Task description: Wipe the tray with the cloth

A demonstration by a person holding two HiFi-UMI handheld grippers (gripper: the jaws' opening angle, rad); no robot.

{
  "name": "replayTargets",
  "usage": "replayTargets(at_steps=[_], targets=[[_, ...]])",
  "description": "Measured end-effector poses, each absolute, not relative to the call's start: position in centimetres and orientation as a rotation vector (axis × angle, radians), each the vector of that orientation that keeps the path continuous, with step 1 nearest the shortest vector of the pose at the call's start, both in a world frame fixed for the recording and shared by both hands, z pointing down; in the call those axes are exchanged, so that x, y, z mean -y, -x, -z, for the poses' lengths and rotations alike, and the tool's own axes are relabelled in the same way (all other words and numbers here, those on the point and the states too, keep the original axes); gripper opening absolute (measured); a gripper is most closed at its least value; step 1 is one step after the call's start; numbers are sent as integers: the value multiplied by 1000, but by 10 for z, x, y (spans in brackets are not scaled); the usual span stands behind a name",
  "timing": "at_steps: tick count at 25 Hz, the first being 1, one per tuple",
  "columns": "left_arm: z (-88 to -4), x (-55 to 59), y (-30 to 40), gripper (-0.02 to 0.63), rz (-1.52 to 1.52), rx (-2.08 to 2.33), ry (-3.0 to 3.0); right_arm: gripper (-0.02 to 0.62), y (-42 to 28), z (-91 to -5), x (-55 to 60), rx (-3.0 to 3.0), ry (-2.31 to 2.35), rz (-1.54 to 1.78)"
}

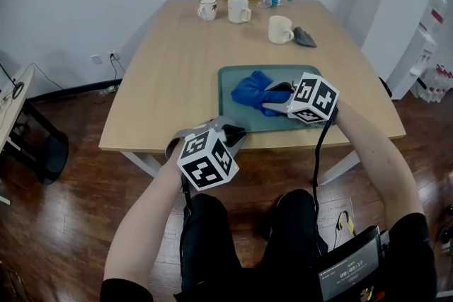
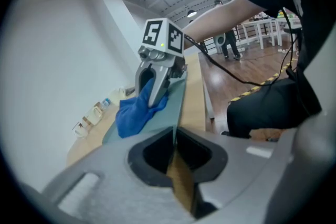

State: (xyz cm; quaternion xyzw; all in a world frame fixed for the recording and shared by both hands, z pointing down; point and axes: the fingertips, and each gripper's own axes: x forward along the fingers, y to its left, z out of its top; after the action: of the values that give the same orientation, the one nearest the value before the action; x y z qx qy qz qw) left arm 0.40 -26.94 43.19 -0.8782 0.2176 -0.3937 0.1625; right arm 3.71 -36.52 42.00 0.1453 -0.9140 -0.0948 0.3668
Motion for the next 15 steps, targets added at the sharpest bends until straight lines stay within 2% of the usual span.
replayTargets(at_steps=[8, 15], targets=[[-433, 270, -2, 31, 1110, -636, 2500, 106, -45, -422, 302, 2297, -223, 261], [-434, 264, -2, 34, 1143, -599, 2447, 104, -49, -422, 296, 2247, -118, 195]])
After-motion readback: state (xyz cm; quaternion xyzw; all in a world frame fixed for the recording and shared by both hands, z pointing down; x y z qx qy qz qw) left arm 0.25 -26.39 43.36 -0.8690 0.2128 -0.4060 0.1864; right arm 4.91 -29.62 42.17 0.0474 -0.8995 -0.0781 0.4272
